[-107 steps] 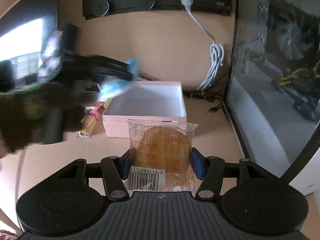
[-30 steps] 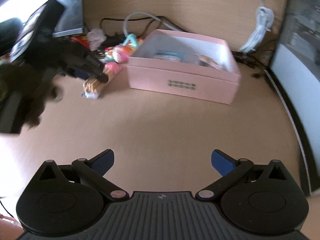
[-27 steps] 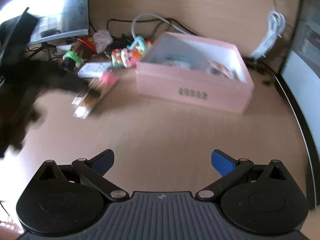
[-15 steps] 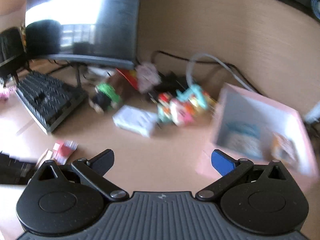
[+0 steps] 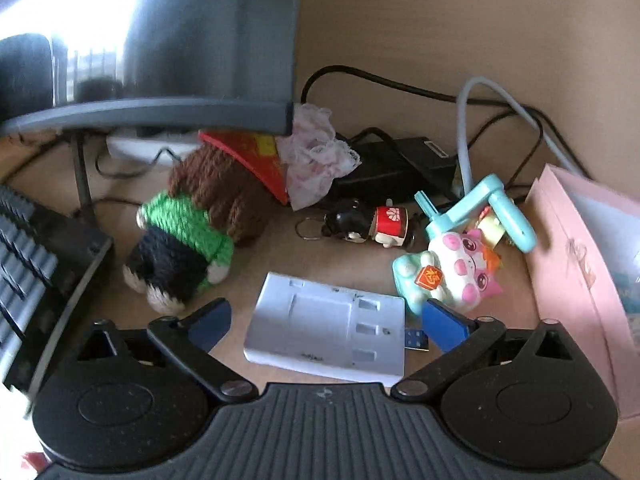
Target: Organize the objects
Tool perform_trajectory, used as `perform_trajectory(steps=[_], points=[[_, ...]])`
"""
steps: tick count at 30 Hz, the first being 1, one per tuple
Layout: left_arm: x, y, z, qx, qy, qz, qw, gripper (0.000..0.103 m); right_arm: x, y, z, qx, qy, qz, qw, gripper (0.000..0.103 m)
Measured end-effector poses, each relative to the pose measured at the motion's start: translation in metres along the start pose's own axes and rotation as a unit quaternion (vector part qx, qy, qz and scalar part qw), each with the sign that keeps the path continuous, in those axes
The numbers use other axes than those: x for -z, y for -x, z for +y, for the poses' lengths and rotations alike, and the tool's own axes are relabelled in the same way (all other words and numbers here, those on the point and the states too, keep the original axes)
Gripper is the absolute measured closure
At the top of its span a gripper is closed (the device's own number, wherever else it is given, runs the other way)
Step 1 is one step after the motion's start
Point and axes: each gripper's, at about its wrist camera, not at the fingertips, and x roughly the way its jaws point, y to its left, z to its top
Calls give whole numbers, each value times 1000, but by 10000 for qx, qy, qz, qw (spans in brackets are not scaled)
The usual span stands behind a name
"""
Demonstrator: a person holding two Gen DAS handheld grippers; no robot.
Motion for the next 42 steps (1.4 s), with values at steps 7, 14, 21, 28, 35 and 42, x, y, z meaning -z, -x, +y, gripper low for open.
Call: perform_trajectory(steps=[7,14,21,28,35,42], points=[[-8,-9,-2,301,-105,5,9995,65,22,33,-19,-371,376,359,9980,18],[-18,-27,-36,895,-318,268,9951,65,75,126,-53,-978,1511,568,9820,18],[-15,-48,-106,1281,-615,444,9889,65,114,163,-81,-71,3666,303,9298,8],[-15,-63,-161,1124,-919,455,9884,65,110,187,-162,64,2015,307,9790,0],[-4,-57,-186,833,-1038,532,9897,65,140,193,-226,-175,122,595,9980,0],[17,-47,-212,956,-1244,726,9849,65,156,185,-239,-122,-103,603,9981,0]])
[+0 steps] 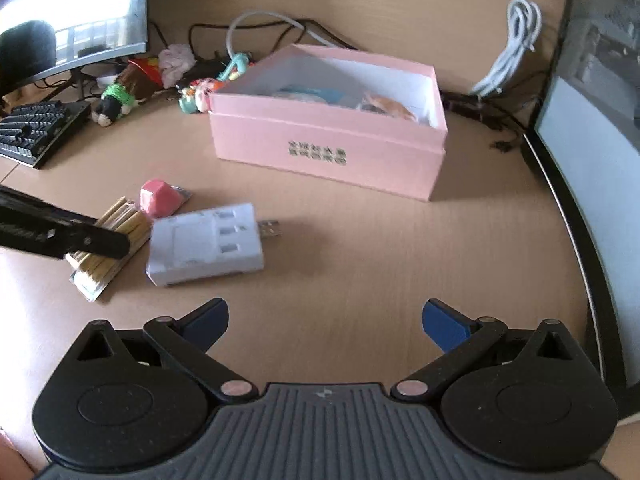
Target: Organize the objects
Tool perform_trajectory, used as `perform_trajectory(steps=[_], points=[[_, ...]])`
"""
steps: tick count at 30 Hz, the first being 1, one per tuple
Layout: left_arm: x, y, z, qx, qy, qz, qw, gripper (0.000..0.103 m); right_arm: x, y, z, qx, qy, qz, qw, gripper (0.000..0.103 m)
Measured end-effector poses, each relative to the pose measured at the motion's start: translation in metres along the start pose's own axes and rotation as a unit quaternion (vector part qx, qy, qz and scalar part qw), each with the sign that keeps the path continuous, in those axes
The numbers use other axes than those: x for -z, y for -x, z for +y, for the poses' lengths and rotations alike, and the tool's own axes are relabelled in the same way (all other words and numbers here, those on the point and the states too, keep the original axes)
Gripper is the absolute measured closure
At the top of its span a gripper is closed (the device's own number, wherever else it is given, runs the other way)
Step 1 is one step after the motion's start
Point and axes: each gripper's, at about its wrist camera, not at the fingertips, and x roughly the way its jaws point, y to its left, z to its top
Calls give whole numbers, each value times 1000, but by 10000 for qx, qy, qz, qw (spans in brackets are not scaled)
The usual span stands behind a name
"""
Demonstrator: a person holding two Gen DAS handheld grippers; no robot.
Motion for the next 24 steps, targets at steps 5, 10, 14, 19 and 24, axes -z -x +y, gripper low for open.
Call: perform_trajectory(steps=[5,10,14,19,24], points=[[6,-3,-15,127,-218,88,9996,65,7,-8,-5,-40,-131,110,9998,0],[9,-1,-8,49,-78,9,10000,65,6,-9,-9,-51,-550,186,9983,0],[9,5,8,-273,160,-95,9995,65,1,-11,0,125,-522,422,9977,0],[11,13,30,-453,395,-174,9980,65,-10,-16,6,169,-356,510,9979,0],[13,16,33,-480,365,-199,9980,65,-33,-26,20,1193,94,49,9928,0]])
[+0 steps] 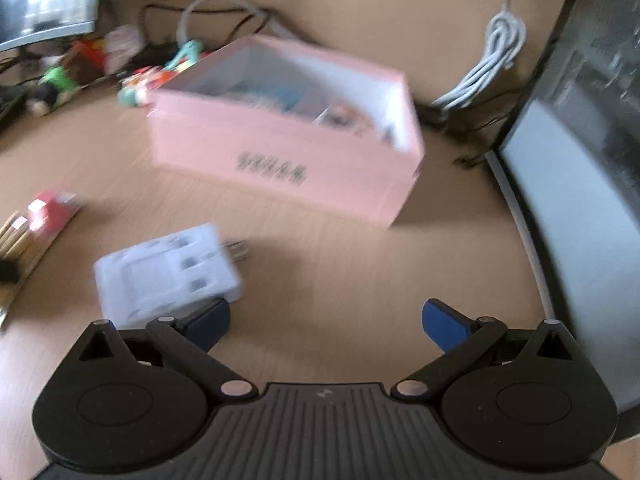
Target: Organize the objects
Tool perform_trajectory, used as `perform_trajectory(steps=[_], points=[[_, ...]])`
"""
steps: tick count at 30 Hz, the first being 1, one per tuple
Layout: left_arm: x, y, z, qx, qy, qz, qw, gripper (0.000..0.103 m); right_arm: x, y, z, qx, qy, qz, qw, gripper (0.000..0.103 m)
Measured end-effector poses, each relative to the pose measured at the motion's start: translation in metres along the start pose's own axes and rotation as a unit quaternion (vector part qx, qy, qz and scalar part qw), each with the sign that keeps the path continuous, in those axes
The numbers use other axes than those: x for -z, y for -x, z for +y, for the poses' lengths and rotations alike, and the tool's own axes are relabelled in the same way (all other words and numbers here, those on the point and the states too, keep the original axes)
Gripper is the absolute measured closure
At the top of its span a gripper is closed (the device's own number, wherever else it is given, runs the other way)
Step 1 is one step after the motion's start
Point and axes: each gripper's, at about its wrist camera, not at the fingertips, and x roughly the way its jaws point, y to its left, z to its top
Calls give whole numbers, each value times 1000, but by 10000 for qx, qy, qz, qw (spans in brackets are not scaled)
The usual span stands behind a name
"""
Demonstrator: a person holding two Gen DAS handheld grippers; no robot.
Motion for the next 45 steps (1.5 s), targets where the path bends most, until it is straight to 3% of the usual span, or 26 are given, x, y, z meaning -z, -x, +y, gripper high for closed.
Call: perform_trajectory(steps=[2,6,10,12,15,21,25,29,33,36,38,42,45], points=[[1,0,2,16,-6,-24,10000,65,-7,5,-3,-108,-292,-40,9995,0],[3,0,3,20,-36,-63,10000,64,-12,21,4,-822,-976,118,9918,0],[4,0,1,-11,-86,-65,9999,64,-22,8,22,-1223,-1181,437,9845,1],[4,0,0,-26,-109,-75,9999,64,-28,0,28,-1340,-1324,483,9809,7],[5,1,0,-35,-128,-84,9999,64,-35,-16,36,-1182,-1361,677,9813,18],[3,0,-1,-16,-91,-107,9999,64,-30,-4,45,-1076,-803,560,9894,45],[0,-2,1,62,-96,-191,9998,64,-15,18,32,-1165,-599,592,9896,51],[-7,0,7,273,32,-199,9994,68,-3,44,10,-976,-517,434,9929,52],[-37,15,0,805,186,-533,9952,68,4,62,-23,-896,-804,226,9925,53],[-76,28,-23,1350,242,-960,9859,69,9,69,-40,-862,-1010,90,9911,53],[-101,30,-43,1506,131,-1197,9812,68,12,71,-48,-861,-1059,-12,9906,53],[-149,12,-92,1506,-52,-1718,9735,68,19,71,-65,-897,-1228,-128,9883,53],[-166,-33,-117,1271,214,-1776,9756,68,20,69,-75,-955,-1383,-159,9856,53]])
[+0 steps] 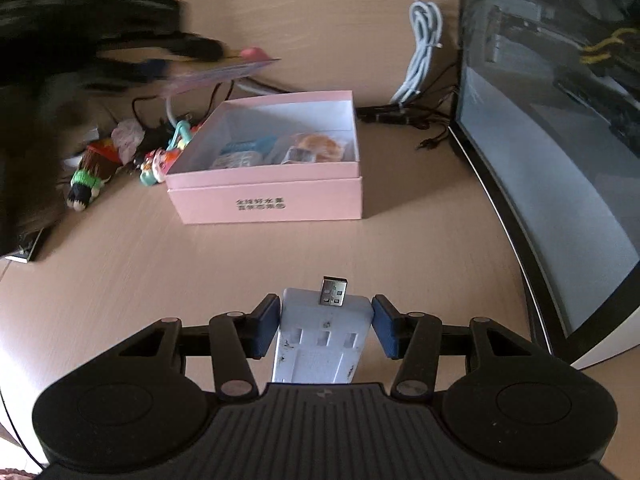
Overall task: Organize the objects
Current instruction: 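Place the biscuit pack into the pink box with the left gripper while the right gripper grasps the power strip, then grasp the pink cat toy with the left gripper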
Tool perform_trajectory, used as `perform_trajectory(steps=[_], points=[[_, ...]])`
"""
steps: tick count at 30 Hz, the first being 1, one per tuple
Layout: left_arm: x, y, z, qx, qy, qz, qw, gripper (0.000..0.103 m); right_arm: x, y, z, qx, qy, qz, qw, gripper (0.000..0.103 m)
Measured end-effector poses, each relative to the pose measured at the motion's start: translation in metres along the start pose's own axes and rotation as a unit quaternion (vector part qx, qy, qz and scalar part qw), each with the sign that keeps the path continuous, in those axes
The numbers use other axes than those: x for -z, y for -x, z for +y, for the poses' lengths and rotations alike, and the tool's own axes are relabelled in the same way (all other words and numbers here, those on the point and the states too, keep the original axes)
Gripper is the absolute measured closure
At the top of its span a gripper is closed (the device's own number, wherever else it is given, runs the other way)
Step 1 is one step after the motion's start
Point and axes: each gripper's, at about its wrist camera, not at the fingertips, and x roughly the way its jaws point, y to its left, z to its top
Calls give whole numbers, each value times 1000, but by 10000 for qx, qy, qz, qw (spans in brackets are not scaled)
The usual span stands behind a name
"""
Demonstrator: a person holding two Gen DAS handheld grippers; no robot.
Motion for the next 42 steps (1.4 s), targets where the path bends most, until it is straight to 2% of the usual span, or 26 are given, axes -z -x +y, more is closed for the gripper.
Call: perform_trajectory(steps=[2,4,5,6,9,10,12,16,18,21,25,29,32,34,36,39,41,42], points=[[12,-35,0,-367,73,272,9989,68,-1,0,-4,-40,-35,-28,10000,53],[28,-61,3,-821,283,818,9929,66,-2,2,-8,-62,-15,-74,10000,53],[35,-64,6,-863,478,955,9905,62,-2,4,-10,-65,0,-96,9999,54],[43,-64,7,-866,584,1000,9895,61,-3,5,-13,-77,15,-124,9999,54],[52,-59,-9,-969,13,1114,9890,63,-5,4,-21,-113,5,-129,9999,54],[52,-56,-12,-920,-45,1159,9890,63,-7,3,-22,-115,14,-122,9999,54],[51,-42,-9,-723,101,1083,9914,64,-11,0,-24,-113,68,-116,9998,54],[51,15,4,-534,223,532,9969,63,-24,1,-26,-216,108,-193,9995,54],[53,38,16,-485,237,495,9973,64,-32,5,-28,-314,97,-234,9992,54],[67,67,41,-501,278,691,9960,64,-51,10,-27,-415,62,-321,9986,54],[91,102,80,-673,752,897,9908,64,-90,7,-27,-906,-502,-350,9940,54],[104,132,106,-888,1141,846,9859,65,-132,-23,-17,-1404,-1185,-281,9826,54],[106,152,113,-1023,1108,743,9858,65,-161,-49,3,-1544,-1521,-526,9748,54],[106,164,120,-1166,1083,672,9850,65,-176,-68,10,-1702,-1911,-833,9631,53],[107,176,128,-1310,1007,583,9845,65,-186,-92,12,-1537,-2156,-760,9613,36],[108,184,137,-1491,706,533,9849,64,-177,-111,13,-1131,-2286,-517,9656,35],[107,177,141,-1554,437,586,9851,64,-161,-109,14,-1034,-2119,-446,9708,31],[105,171,142,-1566,293,651,9851,64,-150,-105,17,-892,-1880,-446,9771,29]])
